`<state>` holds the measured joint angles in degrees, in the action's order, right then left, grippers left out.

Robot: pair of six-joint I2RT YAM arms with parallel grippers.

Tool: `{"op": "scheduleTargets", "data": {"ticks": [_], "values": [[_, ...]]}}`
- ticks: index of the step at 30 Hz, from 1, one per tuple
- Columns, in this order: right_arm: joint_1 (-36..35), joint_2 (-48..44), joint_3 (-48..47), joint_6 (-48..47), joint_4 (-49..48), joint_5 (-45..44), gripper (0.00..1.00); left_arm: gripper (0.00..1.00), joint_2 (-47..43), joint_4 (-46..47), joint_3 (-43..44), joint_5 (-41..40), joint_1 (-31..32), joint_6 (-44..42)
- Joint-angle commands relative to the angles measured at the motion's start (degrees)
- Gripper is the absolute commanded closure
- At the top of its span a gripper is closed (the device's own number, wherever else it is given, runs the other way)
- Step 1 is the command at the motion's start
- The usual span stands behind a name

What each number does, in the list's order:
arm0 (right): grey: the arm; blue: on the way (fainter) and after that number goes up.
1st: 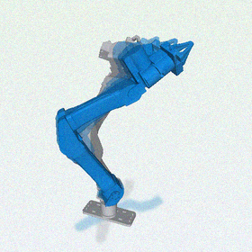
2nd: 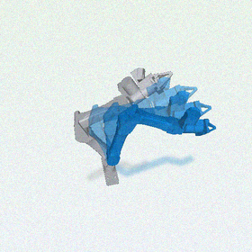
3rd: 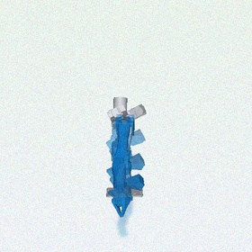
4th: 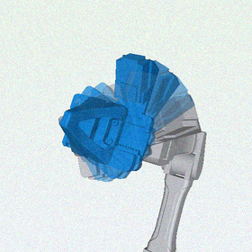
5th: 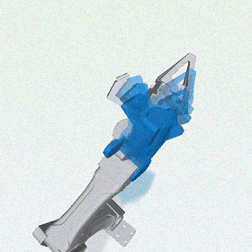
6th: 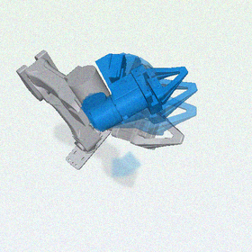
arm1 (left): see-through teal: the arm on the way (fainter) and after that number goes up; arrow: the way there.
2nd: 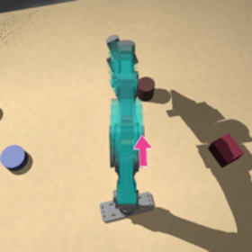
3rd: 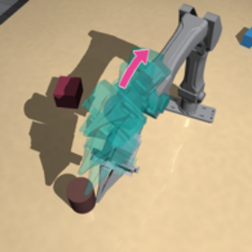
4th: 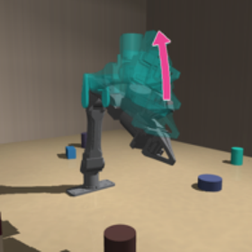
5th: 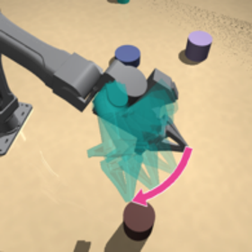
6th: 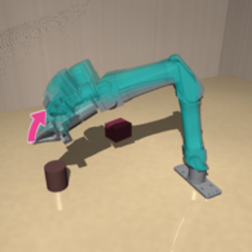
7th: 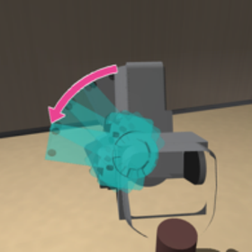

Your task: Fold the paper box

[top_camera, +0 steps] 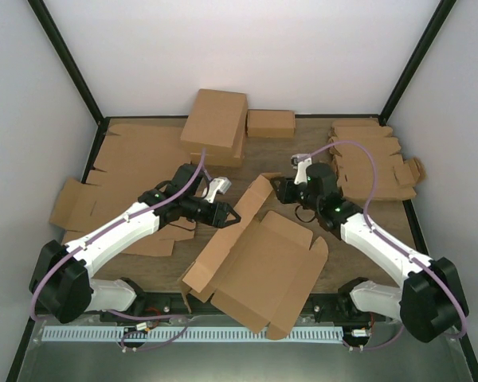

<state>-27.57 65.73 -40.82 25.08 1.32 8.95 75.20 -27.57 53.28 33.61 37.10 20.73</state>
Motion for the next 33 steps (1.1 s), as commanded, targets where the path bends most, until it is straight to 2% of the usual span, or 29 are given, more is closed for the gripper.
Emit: {"op": "scheduleTargets", "data": {"ticks": [1, 6, 25, 29, 33], "values": [[-0.29, 3.84, -4.21, -2.16, 2.23, 6.52, 0.66, 0.49, 0.29, -1.14, -0.28, 1.28, -0.01, -0.78], [-0.26, 6.5, -3.69, -2.2, 4.14, 7.21, 0.68, 0.49, 0.29, -1.19, -0.27, 1.49, 0.0, -0.69], [-0.55, 6.5, -2.66, -5.25, 7.88, 23.0, 0.67, 0.49, 0.47, -0.82, -0.29, 1.81, 0.25, -0.15], [-0.55, 6.28, -2.45, -4.91, 8.32, 20.07, 0.65, 0.48, 0.56, -0.82, -0.28, 1.68, 0.25, -0.12], [-0.46, 4.84, -1.96, -3.18, 8.64, 11.33, 0.64, 0.49, 0.58, -0.89, -0.28, 1.45, 0.34, -0.08]]}}
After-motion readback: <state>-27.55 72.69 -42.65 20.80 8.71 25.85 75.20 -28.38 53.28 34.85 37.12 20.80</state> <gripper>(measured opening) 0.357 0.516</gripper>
